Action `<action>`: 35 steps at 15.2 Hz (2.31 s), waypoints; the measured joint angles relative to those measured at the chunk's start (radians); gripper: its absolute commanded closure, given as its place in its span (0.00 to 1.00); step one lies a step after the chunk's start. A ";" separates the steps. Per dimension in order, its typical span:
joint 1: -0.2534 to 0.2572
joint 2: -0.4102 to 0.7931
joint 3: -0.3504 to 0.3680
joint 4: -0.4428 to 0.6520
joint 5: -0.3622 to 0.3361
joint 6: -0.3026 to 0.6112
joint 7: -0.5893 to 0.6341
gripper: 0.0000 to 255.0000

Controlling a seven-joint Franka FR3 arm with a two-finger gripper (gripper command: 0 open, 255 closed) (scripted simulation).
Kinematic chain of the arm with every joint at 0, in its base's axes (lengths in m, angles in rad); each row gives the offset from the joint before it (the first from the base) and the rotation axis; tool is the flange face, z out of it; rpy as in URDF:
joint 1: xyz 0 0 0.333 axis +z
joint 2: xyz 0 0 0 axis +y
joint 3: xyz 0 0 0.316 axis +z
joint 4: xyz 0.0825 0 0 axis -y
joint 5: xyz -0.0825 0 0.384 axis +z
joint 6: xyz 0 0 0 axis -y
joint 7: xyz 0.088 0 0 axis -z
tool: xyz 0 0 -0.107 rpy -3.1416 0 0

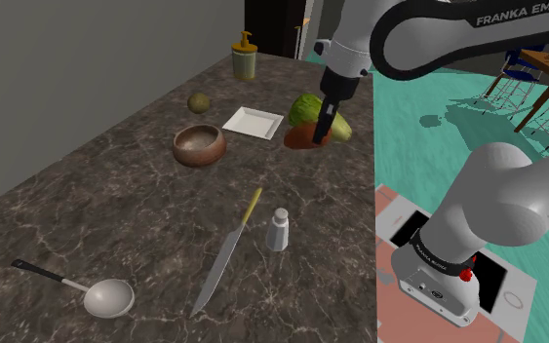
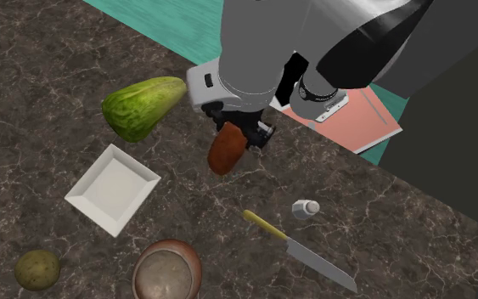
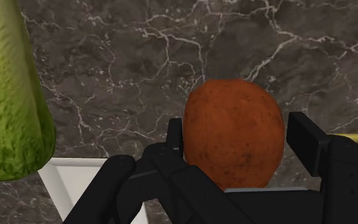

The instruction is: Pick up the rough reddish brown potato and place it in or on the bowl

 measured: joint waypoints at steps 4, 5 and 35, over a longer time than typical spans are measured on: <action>0.001 -0.010 0.001 0.048 0.001 -0.057 0.001 1.00; 0.001 -0.010 0.000 0.062 0.001 -0.071 0.000 1.00; 0.052 0.913 0.127 1.052 -0.094 -0.153 0.206 1.00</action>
